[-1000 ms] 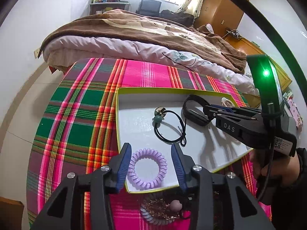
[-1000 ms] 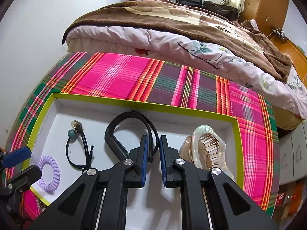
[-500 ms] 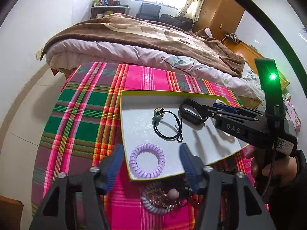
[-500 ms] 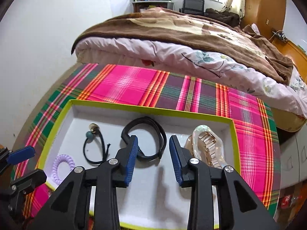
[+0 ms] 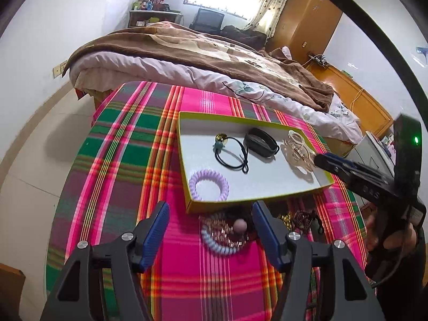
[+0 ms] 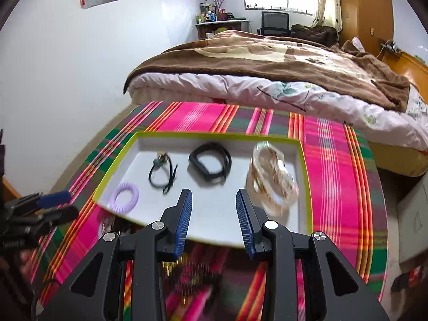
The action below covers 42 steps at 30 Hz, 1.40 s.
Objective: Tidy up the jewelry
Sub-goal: 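Move both tools back toward the remaining jewelry pile, then grasp the dark beaded bracelet with the right tool while the left tool grasps the black pink-bead hair tie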
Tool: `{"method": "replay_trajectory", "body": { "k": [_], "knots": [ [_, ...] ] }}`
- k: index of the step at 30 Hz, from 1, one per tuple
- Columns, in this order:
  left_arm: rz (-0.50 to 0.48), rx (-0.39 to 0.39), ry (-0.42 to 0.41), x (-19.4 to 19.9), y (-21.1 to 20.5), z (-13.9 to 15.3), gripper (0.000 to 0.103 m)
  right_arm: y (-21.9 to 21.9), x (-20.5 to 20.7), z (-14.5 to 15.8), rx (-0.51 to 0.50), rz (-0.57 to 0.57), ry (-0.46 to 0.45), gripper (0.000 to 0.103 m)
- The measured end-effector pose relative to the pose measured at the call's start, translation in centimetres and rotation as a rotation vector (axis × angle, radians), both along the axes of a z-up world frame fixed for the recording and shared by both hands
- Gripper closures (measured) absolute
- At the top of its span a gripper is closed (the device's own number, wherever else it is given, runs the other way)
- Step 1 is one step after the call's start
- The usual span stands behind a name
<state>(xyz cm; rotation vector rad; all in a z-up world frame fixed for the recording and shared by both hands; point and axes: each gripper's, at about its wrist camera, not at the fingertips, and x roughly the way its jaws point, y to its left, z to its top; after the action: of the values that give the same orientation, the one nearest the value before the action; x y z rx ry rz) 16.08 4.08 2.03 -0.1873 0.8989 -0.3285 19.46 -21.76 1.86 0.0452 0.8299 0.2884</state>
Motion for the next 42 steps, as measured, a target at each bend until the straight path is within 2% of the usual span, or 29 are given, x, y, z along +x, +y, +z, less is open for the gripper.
{"method": "replay_trajectory", "body": {
  "k": [3, 6, 8, 12, 20, 26, 28, 30, 32, 33, 42],
  "knots": [
    [-0.008, -0.004, -0.005, -1.0, 0.2, 0.0, 0.038, -0.7, -1.5, -1.1, 0.010, 0.024, 0.026, 0.068],
    [-0.006, -0.017, -0.016, -1.8, 0.5, 0.1, 0.023, -1.2, -2.5, -2.6, 0.016, 0.018, 0.059, 0.066],
    [-0.007, -0.033, -0.019, -2.3, 0.6, 0.0, 0.023, -1.3, -2.7, -3.5, 0.032, 0.015, 0.082, 0.062],
    [-0.006, -0.031, -0.012, -2.9, 0.8, -0.3, 0.023, -1.2, -3.0, -4.3, 0.069, 0.014, 0.098, 0.061],
    [0.012, -0.036, 0.007, -3.6, 1.7, -0.8, 0.023, 0.5, -3.0, -6.0, 0.031, 0.005, 0.139, 0.060],
    [0.023, -0.026, 0.030, -3.8, 2.1, -1.5, 0.023, 0.1, -3.6, -6.1, 0.065, -0.032, 0.120, 0.060],
    [0.028, -0.023, 0.033, -3.9, 2.0, -1.5, 0.023, 0.0, -3.8, -6.1, 0.057, -0.042, 0.113, 0.064],
    [0.026, -0.020, 0.034, -3.9, 1.8, -1.5, 0.023, -0.2, -4.0, -6.1, 0.054, -0.052, 0.109, 0.076],
    [0.022, -0.012, 0.036, -3.7, 1.3, -1.5, 0.023, -0.8, -4.2, -6.2, 0.087, -0.051, 0.108, 0.078],
    [0.018, -0.009, 0.037, -3.7, 1.1, -1.5, 0.023, -1.0, -4.3, -6.2, 0.096, -0.052, 0.108, 0.082],
    [-0.009, 0.022, 0.046, -3.5, -1.1, -1.8, 0.023, -4.0, -6.0, -4.9, 0.189, -0.090, 0.048, 0.085]
  ]
}}
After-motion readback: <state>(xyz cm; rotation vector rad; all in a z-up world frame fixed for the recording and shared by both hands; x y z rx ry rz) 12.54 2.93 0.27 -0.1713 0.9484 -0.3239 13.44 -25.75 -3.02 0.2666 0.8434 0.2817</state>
